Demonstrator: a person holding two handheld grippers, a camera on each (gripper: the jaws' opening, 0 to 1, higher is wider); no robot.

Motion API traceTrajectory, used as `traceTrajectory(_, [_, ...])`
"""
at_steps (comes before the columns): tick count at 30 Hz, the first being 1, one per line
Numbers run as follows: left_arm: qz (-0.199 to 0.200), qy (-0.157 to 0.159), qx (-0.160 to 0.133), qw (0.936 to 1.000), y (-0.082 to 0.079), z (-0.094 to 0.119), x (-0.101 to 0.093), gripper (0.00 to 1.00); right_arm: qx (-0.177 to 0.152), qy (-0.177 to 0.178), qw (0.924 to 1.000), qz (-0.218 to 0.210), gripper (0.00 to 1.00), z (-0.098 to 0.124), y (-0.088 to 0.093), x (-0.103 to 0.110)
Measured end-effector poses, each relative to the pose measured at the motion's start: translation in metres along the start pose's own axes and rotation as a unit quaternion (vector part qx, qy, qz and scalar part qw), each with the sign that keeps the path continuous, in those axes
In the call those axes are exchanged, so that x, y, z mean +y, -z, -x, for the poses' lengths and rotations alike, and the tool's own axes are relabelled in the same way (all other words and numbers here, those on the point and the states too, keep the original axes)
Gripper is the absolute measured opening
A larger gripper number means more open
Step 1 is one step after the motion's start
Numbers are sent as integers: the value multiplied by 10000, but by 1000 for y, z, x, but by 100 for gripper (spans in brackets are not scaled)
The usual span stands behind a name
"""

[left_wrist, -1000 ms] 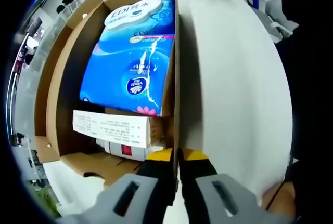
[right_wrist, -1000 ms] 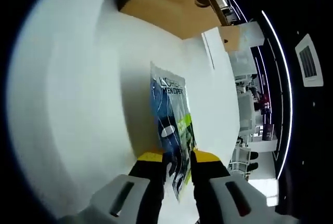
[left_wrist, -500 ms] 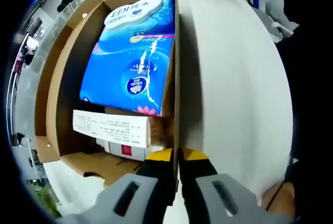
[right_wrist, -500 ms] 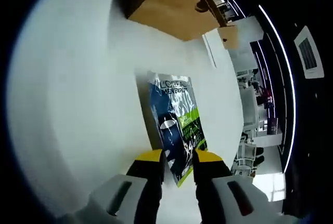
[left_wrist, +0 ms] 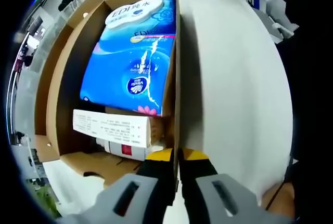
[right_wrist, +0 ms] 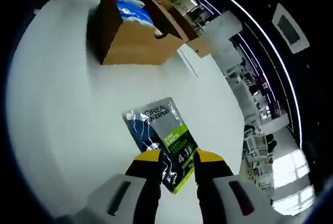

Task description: Operate the shoe box by opening the lid, removing the specified soft item, and placing it in the target area until the item is outside and the box remains undamaged.

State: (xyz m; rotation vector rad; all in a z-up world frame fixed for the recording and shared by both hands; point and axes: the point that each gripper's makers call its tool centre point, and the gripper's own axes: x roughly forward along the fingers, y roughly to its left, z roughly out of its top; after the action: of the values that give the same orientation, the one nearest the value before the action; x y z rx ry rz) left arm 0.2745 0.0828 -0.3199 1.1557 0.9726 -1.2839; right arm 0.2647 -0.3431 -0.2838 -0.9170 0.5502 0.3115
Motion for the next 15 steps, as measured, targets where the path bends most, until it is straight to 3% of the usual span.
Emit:
traceTrajectory(11, [-3, -6, -8, 10000, 0, 0, 0, 4, -209, -85, 9925, -1200, 24, -32, -3, 13])
traceTrajectory(15, [-2, 3, -6, 10000, -1, 0, 0, 4, -236, -41, 9827, -1835, 30, -40, -1, 12])
